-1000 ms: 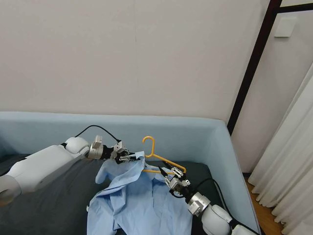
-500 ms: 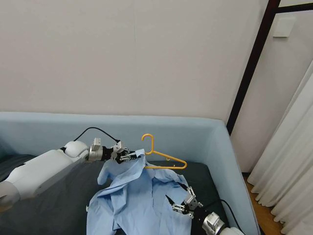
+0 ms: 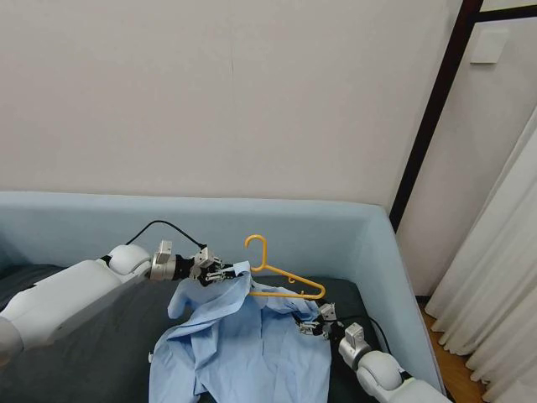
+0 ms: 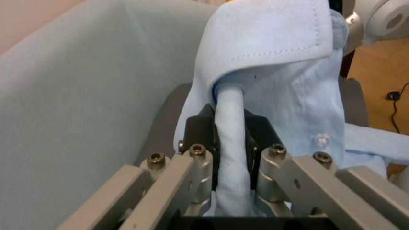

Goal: Pick up the clothes from the sofa and hang them on the clothes hanger.

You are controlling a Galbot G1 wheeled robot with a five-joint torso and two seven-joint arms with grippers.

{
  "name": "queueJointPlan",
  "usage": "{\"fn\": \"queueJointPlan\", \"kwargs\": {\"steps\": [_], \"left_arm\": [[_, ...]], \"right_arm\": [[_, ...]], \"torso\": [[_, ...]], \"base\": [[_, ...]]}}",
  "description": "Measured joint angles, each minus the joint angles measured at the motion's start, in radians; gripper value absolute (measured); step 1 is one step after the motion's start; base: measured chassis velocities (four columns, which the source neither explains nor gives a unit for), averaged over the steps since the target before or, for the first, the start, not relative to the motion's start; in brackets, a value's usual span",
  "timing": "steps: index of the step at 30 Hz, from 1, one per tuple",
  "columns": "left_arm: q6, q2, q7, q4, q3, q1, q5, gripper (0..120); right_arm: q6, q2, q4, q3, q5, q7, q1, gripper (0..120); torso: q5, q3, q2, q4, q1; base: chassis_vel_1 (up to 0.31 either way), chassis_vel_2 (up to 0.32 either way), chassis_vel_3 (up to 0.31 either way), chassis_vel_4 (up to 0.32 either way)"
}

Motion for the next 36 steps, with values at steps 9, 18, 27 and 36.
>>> {"fn": "queueJointPlan", "kwargs": {"steps": [9, 18, 27, 36], "left_arm": [[-0.002, 0.011, -0.011, -0.027, -0.013, 0.017, 0.0, 7], [-0.01, 0.03, -0.031, -0.047, -0.029, 0.05, 0.004, 7], [-0.011, 0.032, -0.035, -0.055, -0.06, 0.074, 0.01, 7], [-0.01, 0.022, -0.032, -0.037, -0.092, 0.118, 0.028, 7]], "right_arm": [[0.011, 0.039, -0.098, 0.012, -0.031, 0.005, 0.006, 70], [0.022, 0.069, -0.157, 0.013, -0.07, 0.023, 0.014, 47], [0.025, 0.089, -0.198, 0.014, -0.073, 0.041, 0.025, 18], [0.031, 0.092, -0.181, 0.002, -0.072, 0.047, 0.023, 0]], "torso": [[0.0001, 0.0, 0.0, -0.0002, 0.0], [0.0, 0.0, 0.0, 0.0002, 0.0], [0.0001, 0.0, 0.0, 0.0, 0.0], [-0.0001, 0.0, 0.0, 0.0001, 0.0]], "base": [[0.0, 0.0, 0.0, 0.0], [0.0, 0.0, 0.0, 0.0], [0.0, 0.0, 0.0, 0.0], [0.0, 0.0, 0.0, 0.0]]}}
